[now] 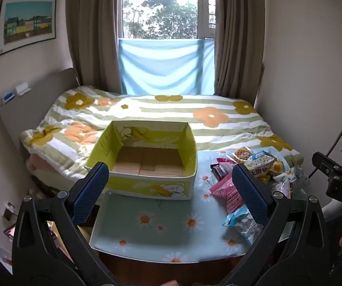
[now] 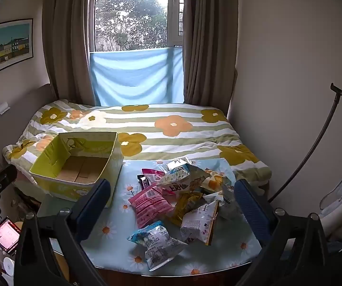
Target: Organize snacks
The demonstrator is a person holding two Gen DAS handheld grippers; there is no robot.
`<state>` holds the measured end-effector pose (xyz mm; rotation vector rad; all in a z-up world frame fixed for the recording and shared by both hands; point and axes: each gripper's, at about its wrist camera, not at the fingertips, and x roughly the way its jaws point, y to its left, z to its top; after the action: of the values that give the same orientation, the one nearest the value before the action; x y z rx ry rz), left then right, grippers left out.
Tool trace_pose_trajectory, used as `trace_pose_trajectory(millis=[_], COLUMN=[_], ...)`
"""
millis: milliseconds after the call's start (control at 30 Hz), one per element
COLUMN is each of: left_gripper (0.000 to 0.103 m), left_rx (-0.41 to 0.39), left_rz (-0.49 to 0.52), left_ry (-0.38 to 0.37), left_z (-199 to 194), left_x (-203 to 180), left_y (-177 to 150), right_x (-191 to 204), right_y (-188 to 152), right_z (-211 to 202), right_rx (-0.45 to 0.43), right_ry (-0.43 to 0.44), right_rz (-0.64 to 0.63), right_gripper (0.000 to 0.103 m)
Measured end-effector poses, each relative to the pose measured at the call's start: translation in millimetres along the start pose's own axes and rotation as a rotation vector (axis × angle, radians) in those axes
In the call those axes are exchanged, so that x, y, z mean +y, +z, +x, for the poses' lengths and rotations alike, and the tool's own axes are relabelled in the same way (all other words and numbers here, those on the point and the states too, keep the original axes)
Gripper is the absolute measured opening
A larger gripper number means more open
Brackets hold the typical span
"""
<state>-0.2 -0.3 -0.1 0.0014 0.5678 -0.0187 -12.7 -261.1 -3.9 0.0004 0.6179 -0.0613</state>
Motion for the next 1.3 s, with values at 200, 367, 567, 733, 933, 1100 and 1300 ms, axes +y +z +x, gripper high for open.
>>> trace_pose_trajectory(millis=[200, 367, 567, 733, 933, 1100, 1300], left_gripper=[0.103, 0.103, 0.103, 0.103, 0.103, 0.103, 0.103], left_rx=[0.023, 0.017, 0.025, 0.02, 0.019, 0.017, 0.02], left_rz=[-0.006, -0.005, -0.004, 0.001, 0.0, -0.004, -0.006], left_ry=[0.001, -0.013, -0.018, -0.014, -0.017, -0.022, -0.022], left_z=[8.1, 15.2, 12.8, 10.2, 8.6, 5.2, 3.3], left_x=[2.3, 3.6, 0.7, -0.1, -0.8, -1.1, -0.9], left_y=[-2.2, -6.3, -3.8, -3.4, -3.3, -3.3, -2.9], right_x=[2.0, 1.5, -0.5, 0.6, 0.6, 1.6, 0.7], right_y=[-1.2, -1.4, -3.6, -2.7, -4.4, -4.9, -4.0], right_z=[-1.7, 2.2, 2.1, 1.5, 1.9, 0.9, 1.1], right_rx=[-0.015, 0.005, 0.006, 0.006, 0.006, 0.007, 0.007], right_ry=[-0.009, -0.007, -0.006, -0.006, -0.009, -0.007, -0.006], right_rz=[0.003, 0.0, 0.009, 0.008, 0.001, 0.001, 0.005], right_gripper=[0.103, 0.103, 0.103, 0.103, 0.103, 0.103, 0.103])
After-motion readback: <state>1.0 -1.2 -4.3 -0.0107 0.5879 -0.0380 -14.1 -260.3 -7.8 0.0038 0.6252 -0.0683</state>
